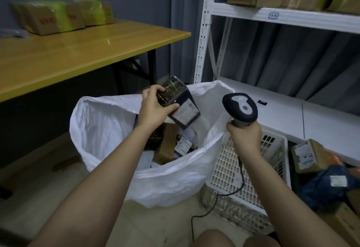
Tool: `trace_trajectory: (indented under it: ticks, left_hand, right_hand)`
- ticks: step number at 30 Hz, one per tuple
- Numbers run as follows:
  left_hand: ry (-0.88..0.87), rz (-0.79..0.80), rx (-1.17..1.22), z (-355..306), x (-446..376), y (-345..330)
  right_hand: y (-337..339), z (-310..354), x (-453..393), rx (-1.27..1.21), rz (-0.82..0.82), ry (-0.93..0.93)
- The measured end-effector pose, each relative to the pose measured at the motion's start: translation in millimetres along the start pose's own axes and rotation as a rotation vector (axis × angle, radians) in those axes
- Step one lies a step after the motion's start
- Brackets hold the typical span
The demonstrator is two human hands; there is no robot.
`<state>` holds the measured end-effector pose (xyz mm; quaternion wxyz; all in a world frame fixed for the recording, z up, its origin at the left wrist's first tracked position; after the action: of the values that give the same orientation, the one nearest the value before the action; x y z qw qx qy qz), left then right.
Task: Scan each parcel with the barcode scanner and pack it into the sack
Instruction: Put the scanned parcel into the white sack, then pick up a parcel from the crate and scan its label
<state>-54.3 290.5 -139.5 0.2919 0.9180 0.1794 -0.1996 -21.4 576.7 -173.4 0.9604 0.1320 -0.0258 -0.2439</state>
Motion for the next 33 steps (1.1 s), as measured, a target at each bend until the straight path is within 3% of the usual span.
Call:
trace_trajectory:
  ticks: [4,7,10,15,18,26,30,33]
  left_hand:
    - [0.089,0.432,-0.039,17.2,1.5,-14.0]
    - [0.142,0.564,-0.317,39.0,3.9,-25.9]
    - [0.122,0.298,-0.418,47.0,-5.1,-20.0]
    - [-0.05,-0.292,0.056,4.8,-47.8,24.1]
    - [-0.08,-0.412,0.158,-19.6,-58.4,36.8]
    - [0.012,-0.043,0.161,5.6,-29.9,30.8]
    - [-0.052,0.069,-0.143,-1.9,-22.9,41.5]
    - [-0.029,0.324,-0.283,-2.5,-23.0,36.7]
  right_hand:
    - [-2.9,-1.6,6.7,-0.029,0.005,-0.033]
    - [-4.1,-1.8,10.2,-0.056,0.009,-0.049]
    - [0.0,-0.4,8.9,-0.07,0.007,-0.061]
    - [3.5,3.1,-1.3,-0.064,0.0,-0.089]
    - [-2.1,5.8,-4.5,-0.1,-0.008,-0.108]
    - [0.7,3.4,-2.6,-0.118,-0.018,-0.11]
    - [-1.5,-2.8,1.1,-0.105,-0.01,-0.116]
    - [-4.3,-4.0,3.8,-0.092,-0.002,-0.11]
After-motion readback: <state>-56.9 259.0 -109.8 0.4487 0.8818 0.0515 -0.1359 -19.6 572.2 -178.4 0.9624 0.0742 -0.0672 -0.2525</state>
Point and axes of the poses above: each hand's wrist, its own x-axis away from the middle knuckle, its own y-axis out of the back of the hand, z = x × y, the point moved 6 cm from there along -x, towards the middle knuckle, and after that the axes turned 5 degrees about -y, right-handed, at the moved point
